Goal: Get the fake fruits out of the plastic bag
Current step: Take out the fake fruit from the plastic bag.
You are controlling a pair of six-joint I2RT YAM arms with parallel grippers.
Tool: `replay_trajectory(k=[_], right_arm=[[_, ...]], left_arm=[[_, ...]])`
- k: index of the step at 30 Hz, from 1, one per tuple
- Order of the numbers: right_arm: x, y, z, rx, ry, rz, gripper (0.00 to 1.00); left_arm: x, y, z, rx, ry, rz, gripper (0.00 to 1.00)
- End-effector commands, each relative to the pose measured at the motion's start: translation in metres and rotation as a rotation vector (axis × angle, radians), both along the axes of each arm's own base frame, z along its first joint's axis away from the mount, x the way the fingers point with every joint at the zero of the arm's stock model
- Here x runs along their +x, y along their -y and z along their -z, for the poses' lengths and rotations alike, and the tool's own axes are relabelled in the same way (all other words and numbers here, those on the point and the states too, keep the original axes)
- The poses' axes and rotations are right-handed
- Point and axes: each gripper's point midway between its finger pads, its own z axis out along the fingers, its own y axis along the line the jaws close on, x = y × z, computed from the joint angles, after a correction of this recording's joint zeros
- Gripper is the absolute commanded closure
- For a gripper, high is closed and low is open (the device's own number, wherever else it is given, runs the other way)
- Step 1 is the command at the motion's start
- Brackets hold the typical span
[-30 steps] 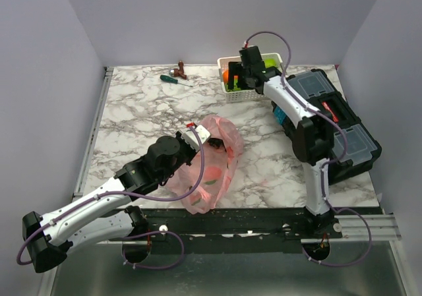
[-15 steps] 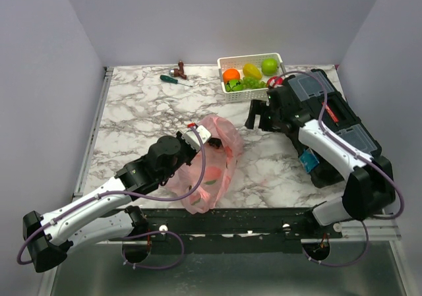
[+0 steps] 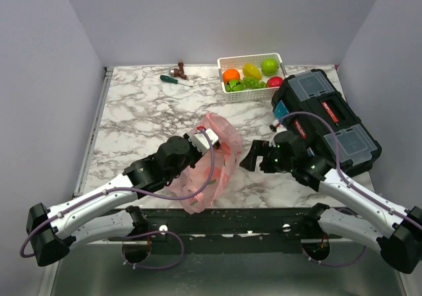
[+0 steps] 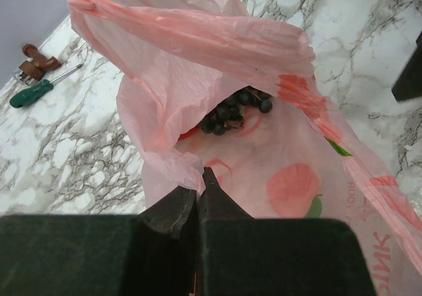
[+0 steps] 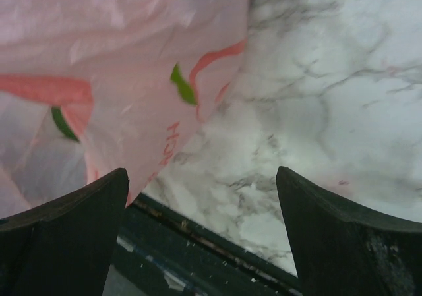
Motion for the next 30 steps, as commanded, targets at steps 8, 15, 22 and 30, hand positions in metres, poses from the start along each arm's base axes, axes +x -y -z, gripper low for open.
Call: replay_trajectory(k=[8,15,22,30], right_arm=[[-0.051,-0.081,-0.029,0.088,0.136,-0.164,0.06],[-0.072,-0.111,-0.064,0.151,0.236,-0.246,0.14],[-0.085,-0.142,-0.081,0.199,0.314,-0.339,0.38],[-0.038,-0.146,-0.076,0.047,0.370,-0.112,0.60]], left_arm=[[-0.005,0.002,-0.013,-0.023,0.030,0.005,1.00],[-0.007,0.003,-0.021,-0.039,0.038,0.021,1.00],[-0.013,0.001,-0.027,-0.066,0.049,0.035,1.00],[-0.016,0.000,-0.032,-0.086,0.055,0.042,1.00]])
